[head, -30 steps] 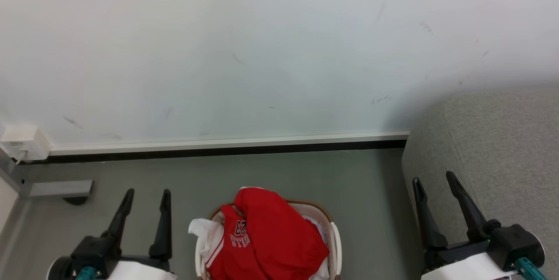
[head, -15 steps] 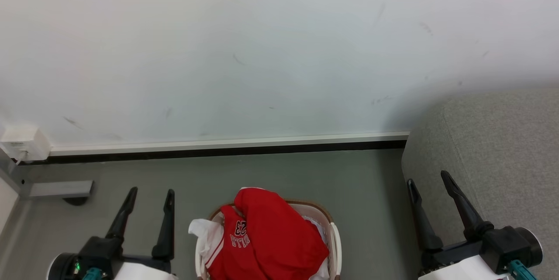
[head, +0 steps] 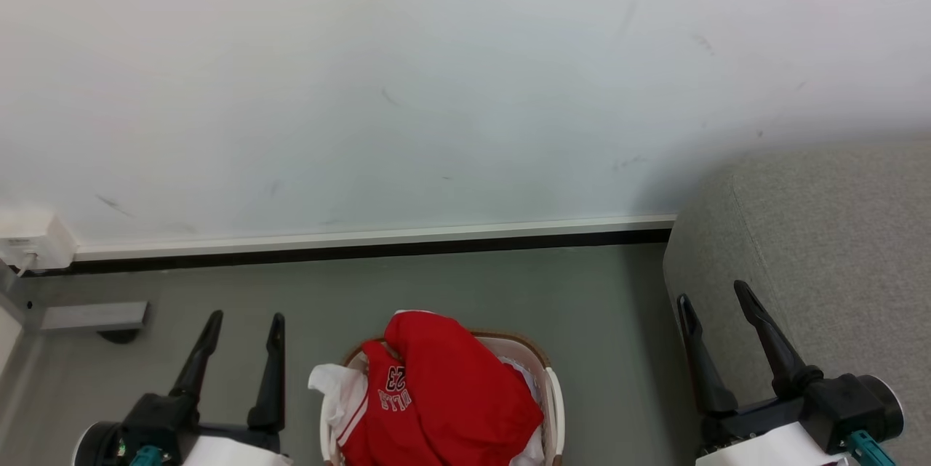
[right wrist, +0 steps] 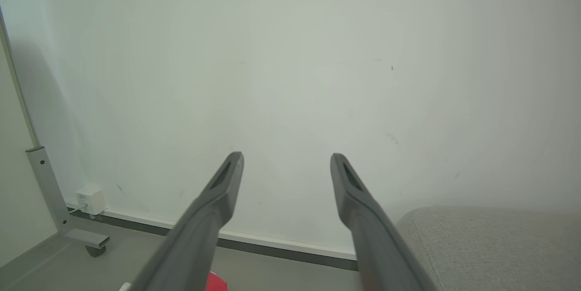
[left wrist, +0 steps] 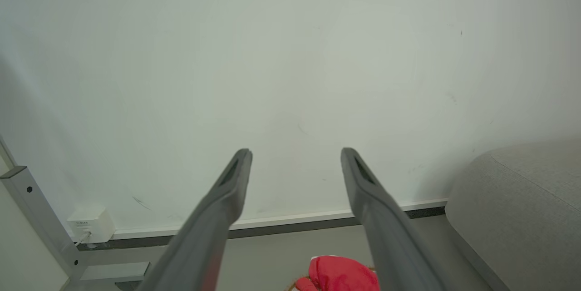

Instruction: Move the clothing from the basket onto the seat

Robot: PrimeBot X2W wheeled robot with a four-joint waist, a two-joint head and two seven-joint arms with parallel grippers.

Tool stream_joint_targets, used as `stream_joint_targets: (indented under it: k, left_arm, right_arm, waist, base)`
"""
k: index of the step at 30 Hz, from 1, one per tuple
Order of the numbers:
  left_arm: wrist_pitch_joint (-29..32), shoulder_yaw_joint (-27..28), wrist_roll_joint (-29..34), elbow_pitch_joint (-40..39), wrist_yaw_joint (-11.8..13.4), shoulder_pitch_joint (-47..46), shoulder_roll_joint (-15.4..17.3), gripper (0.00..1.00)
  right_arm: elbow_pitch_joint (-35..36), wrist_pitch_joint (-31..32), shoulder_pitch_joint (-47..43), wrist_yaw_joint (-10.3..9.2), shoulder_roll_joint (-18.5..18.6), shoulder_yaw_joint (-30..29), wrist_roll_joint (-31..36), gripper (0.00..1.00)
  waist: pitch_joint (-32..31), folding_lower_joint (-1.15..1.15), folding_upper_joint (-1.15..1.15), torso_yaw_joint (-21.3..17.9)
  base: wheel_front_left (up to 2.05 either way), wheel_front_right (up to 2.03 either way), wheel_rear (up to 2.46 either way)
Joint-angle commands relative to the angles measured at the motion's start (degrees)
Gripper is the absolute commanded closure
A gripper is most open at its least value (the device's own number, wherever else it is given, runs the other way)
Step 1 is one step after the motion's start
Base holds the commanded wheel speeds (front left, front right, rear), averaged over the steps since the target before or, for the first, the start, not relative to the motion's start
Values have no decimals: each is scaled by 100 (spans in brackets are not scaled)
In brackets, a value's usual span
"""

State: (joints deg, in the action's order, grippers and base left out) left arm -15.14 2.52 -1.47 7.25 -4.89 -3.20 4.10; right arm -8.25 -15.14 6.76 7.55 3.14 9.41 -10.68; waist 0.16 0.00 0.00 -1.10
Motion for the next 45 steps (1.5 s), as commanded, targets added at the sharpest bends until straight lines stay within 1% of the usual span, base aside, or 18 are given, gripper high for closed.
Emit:
stream_joint_targets:
  k: [1, 10, 21, 28, 34, 38, 45]
  left_arm:
    - [-2, 34, -15, -29, -19, -24, -6, 0]
    - [-2, 169, -134, -69, -107, -151, -17, 0]
    - [-2, 376, -276, -150, -234, -540, 81, 0]
    - [-2, 349, -410, -145, -256, -956, 221, 0]
    - [-2, 5, -710, 163, -251, -1357, 483, 0]
    - [-2, -308, -1005, 745, -252, -1691, 745, 0]
    - [-2, -1110, -1477, 1976, -252, -2352, 1221, 0]
  right_arm:
    - [37, -2, 65, -12, -7, 4, -58, 0]
    - [143, -2, 175, -12, -14, -2, -148, 0]
    - [441, -1, 544, -12, -21, 10, -232, 0]
    - [671, 0, 880, -12, -24, -32, -336, 0]
    - [892, 0, 1166, -12, -23, -64, -437, 0]
    - [1021, 0, 1379, -12, -24, -43, -496, 0]
    - [1297, 1, 1677, -12, -26, -50, -605, 0]
  waist:
    - [27, 0, 0, -28]
    - [245, 0, 0, -178]
    - [960, 0, 0, -385]
    - [1612, 0, 0, -484]
    - [2228, 0, 0, -576]
    - [2624, 0, 0, -691]
    - [3218, 0, 0, -953]
  base:
    - [0, 0, 0]
    - [0, 0, 0]
    - [0, 0, 0]
    - [0, 0, 0]
    - [0, 0, 0]
    - [0, 0, 0]
    - [0, 0, 0]
